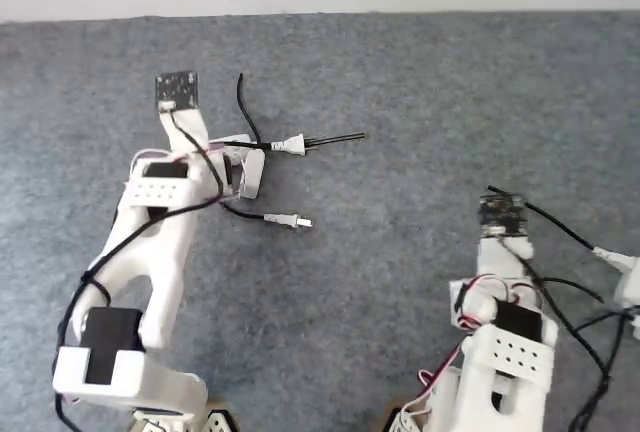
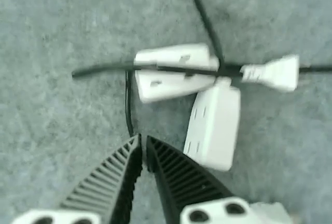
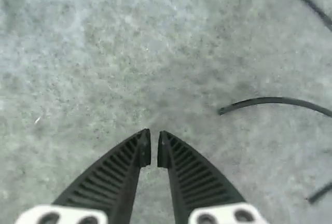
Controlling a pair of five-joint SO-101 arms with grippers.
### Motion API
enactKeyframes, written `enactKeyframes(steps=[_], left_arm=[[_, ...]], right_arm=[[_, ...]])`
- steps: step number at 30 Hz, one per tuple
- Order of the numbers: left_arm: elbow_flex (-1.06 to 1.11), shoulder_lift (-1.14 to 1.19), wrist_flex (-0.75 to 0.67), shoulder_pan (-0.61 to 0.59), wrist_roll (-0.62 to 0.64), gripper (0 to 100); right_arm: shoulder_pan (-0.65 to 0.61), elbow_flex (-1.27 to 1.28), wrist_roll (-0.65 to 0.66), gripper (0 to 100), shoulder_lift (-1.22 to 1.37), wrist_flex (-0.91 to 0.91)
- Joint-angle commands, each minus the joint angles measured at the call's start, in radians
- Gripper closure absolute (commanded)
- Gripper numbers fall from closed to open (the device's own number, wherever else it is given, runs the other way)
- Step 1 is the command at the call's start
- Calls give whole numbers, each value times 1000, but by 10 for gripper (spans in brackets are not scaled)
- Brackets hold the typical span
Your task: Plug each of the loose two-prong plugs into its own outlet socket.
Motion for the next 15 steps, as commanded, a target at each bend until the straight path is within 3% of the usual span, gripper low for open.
enactKeyframes(steps=[1, 10, 15], left_arm=[[-113, 2, 21, 20, 6, 987], [-429, 350, 37, 91, 6, 987], [-723, 542, 235, 118, 8, 987]], right_arm=[[-68, 9, 54, 972, -16, -30], [-84, 14, 91, 970, -16, -35], [-85, 12, 109, 969, -16, -38]])
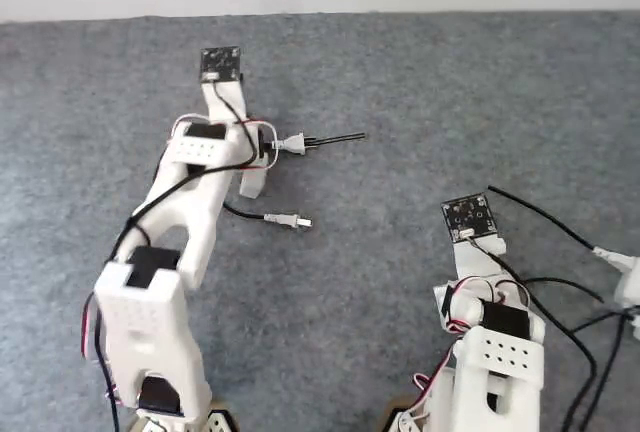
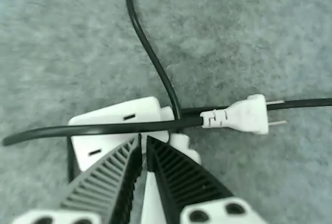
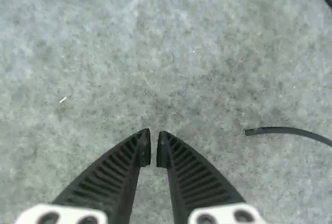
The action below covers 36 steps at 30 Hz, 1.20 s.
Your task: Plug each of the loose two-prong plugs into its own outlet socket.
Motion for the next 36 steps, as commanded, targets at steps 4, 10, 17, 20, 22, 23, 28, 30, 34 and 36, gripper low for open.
enactKeyframes(steps=[4, 10, 17, 20, 22, 23, 28, 30, 34, 36], left_arm=[[-351, 155, 252, 58, 8, 987], [-409, 176, 341, 210, 8, 987], [-403, 107, 356, 206, 152, 987], [-403, 61, 388, 127, 164, 987], [-400, 28, 422, 91, 157, 985], [-390, 6, 445, 77, 155, 985], [-213, -157, 376, 58, 120, 964], [-68, -210, 273, 60, 121, 919], [203, -308, 41, 58, 75, 820], [260, -344, 6, 60, 54, 817]], right_arm=[[-33, -8, 15, 969, -15, -39], [-42, -8, 15, 969, -13, -42], [-44, -6, 17, 969, -13, -39], [-44, -6, 17, 969, -13, -38], [-44, -6, 17, 969, -13, -38], [-45, -6, 17, 969, -13, -38], [-45, -6, 17, 969, -12, -41], [-45, -6, 17, 969, -12, -41], [-45, -6, 15, 969, -10, -42], [-45, -6, 15, 969, -10, -42]])
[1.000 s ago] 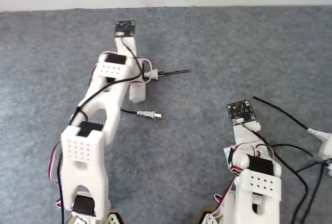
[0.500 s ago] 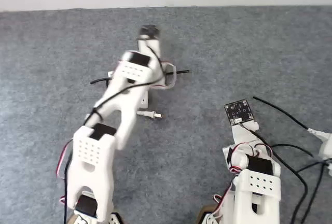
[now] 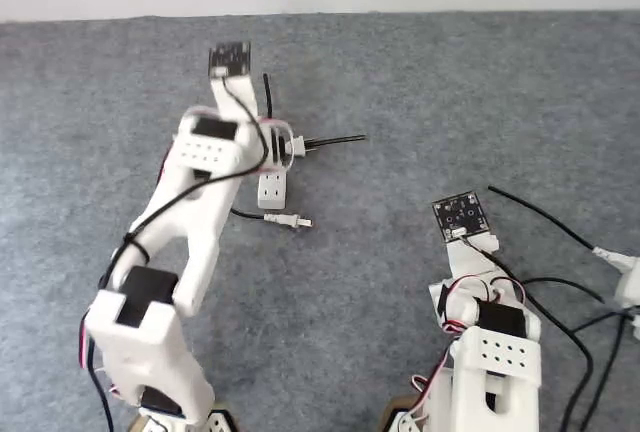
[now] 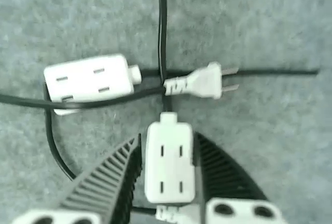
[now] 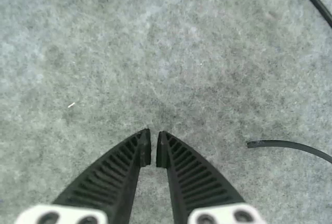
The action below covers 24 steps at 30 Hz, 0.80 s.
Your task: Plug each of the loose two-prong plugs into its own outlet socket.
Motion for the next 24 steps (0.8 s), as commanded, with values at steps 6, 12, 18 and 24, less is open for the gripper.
enactKeyframes(steps=[6, 12, 18, 24], left_arm=[[31, -46, -91, -14, 44, 817], [-111, 114, 2, -5, 137, 817], [-219, 232, 112, 31, 163, 817], [-220, 264, 157, 81, 163, 818]], right_arm=[[-7, -6, 6, 969, -10, -22], [-7, -6, 6, 969, -10, -22], [-7, -6, 6, 969, -10, -22], [-7, -6, 6, 969, -10, -24]])
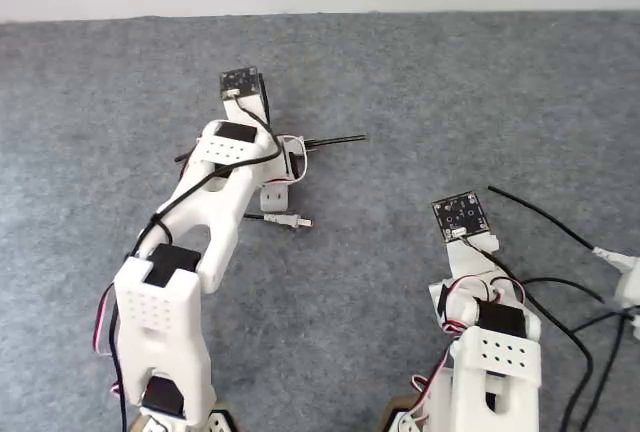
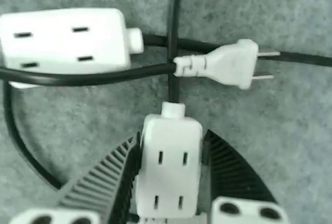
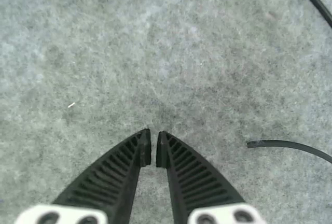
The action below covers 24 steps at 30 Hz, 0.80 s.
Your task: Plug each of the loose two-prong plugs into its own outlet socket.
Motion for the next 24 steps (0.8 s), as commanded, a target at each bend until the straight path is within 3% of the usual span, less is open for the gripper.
enactKeyframes(steps=[1, 7, 15, 24], left_arm=[[-30, 0, 55, 43, 11, 825], [-31, 0, 94, 51, 31, 991], [-27, -60, 153, 80, 28, 987], [205, -445, 117, 55, -86, 987]], right_arm=[[-7, -6, 6, 969, -10, -24], [-7, -6, 6, 969, -10, -25], [-7, -6, 5, 969, -12, -27], [-7, -6, 3, 969, -13, -27]])
